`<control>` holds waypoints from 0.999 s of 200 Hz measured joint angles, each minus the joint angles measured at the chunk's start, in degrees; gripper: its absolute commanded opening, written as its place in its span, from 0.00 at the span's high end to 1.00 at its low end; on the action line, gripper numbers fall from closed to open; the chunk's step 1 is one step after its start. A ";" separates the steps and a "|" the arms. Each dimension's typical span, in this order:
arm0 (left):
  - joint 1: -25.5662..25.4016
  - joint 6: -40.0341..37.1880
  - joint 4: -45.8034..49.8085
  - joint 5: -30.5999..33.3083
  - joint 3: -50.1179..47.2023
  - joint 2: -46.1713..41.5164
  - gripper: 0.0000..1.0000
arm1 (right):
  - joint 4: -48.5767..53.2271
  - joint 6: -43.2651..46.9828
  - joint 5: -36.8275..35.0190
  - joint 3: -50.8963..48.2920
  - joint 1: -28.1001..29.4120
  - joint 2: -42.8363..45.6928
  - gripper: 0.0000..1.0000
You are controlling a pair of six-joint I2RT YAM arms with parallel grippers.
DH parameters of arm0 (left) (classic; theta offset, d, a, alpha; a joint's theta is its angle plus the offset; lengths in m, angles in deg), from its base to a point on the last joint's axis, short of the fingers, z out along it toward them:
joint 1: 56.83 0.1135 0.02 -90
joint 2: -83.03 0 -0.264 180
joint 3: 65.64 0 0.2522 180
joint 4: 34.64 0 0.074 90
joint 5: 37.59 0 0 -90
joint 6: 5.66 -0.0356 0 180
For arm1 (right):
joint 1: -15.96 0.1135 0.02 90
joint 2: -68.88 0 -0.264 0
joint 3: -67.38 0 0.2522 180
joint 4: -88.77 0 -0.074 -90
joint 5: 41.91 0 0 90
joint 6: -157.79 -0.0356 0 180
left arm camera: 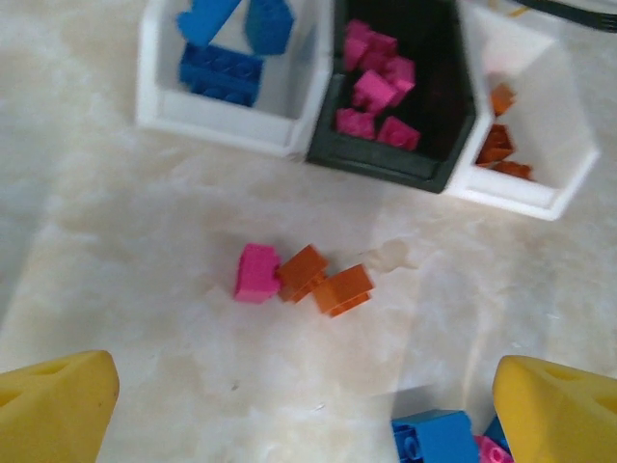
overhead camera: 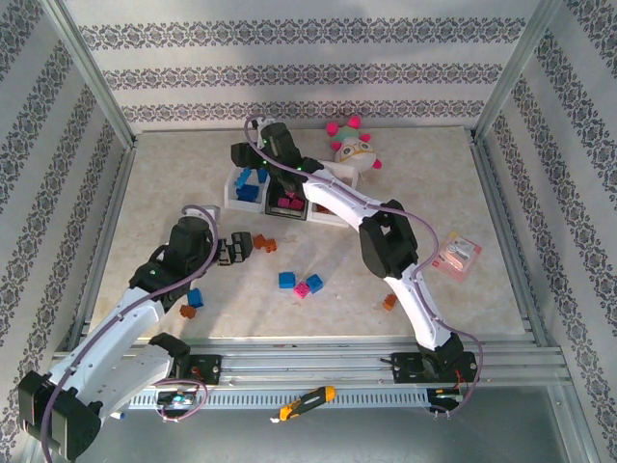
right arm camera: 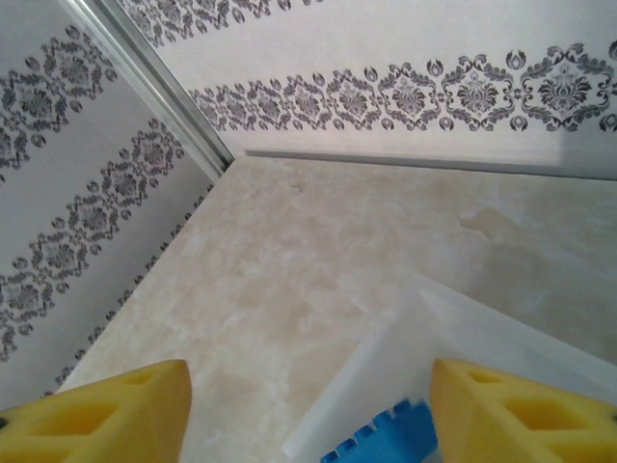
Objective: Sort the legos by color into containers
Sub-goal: Place the lego in the container, then pick up the lego from the bottom-left of the table.
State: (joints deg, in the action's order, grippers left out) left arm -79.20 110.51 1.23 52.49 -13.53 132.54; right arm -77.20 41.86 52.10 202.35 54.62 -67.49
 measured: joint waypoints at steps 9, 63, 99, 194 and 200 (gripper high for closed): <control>0.46 1.44 2.29 1.38 0.59 0.31 0.01 | 0.09 0.37 0.37 -3.15 -0.31 2.10 0.24; 4.70 8.98 16.39 6.43 2.23 3.74 0.02 | -2.16 2.36 4.17 -24.37 -1.44 19.19 0.20; 7.32 10.45 21.90 5.44 2.23 5.77 0.05 | -3.54 3.45 6.21 -34.95 -1.38 29.00 0.19; 10.12 11.37 24.68 1.68 -0.04 13.60 0.16 | -3.39 3.41 6.58 -45.05 -1.27 35.10 0.19; 10.12 11.34 24.68 1.70 -0.33 13.92 0.17 | -3.43 3.41 6.58 -45.16 -1.27 35.19 0.18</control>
State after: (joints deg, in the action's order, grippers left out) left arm -69.08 121.86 25.91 54.19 -13.86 146.47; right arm -80.63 45.27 58.68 157.20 53.35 -32.30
